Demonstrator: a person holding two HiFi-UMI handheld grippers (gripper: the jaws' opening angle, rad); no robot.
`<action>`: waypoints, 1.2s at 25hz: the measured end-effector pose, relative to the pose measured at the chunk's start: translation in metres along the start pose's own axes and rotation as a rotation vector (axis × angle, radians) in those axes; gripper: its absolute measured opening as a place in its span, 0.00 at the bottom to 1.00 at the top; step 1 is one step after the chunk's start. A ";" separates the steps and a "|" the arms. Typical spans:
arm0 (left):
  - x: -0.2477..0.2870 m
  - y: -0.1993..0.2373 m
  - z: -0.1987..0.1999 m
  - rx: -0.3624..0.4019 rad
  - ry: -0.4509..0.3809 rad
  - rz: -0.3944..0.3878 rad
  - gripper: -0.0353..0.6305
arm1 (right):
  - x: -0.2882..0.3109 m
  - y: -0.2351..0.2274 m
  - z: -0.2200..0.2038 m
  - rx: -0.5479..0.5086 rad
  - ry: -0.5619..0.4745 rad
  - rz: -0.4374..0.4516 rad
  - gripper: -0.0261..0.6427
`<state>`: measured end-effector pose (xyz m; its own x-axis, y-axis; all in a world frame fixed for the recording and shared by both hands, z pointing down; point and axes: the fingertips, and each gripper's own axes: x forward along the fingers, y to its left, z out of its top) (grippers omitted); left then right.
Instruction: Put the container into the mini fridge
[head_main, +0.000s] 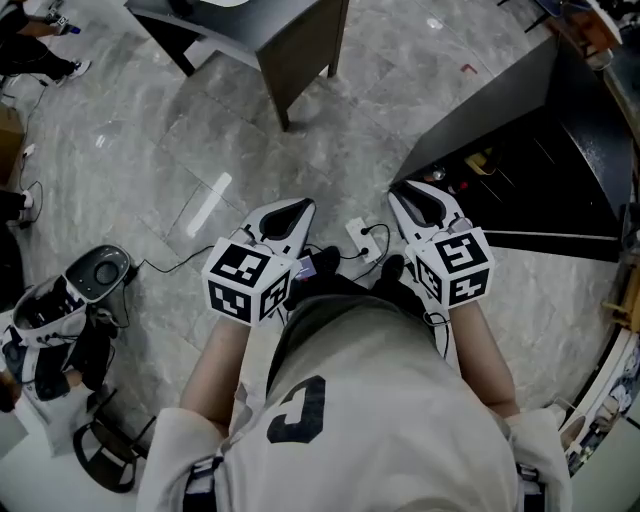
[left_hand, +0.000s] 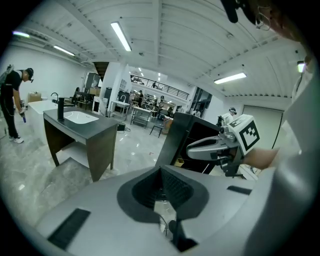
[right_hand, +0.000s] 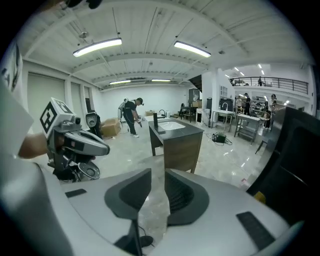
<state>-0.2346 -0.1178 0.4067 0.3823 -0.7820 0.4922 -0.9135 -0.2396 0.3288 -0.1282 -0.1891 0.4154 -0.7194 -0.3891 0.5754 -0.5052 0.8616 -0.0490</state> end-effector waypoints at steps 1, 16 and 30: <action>0.001 -0.002 0.000 0.005 0.002 -0.020 0.13 | -0.005 0.002 -0.002 0.021 -0.001 0.001 0.19; 0.025 -0.059 0.011 0.076 0.025 -0.156 0.13 | -0.079 -0.010 -0.001 0.238 -0.153 -0.029 0.11; 0.053 -0.182 0.004 0.203 0.082 -0.214 0.13 | -0.184 -0.029 -0.033 0.305 -0.285 -0.023 0.11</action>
<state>-0.0488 -0.1185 0.3697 0.5718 -0.6542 0.4950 -0.8168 -0.5105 0.2688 0.0352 -0.1319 0.3382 -0.7877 -0.5187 0.3322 -0.6099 0.7324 -0.3027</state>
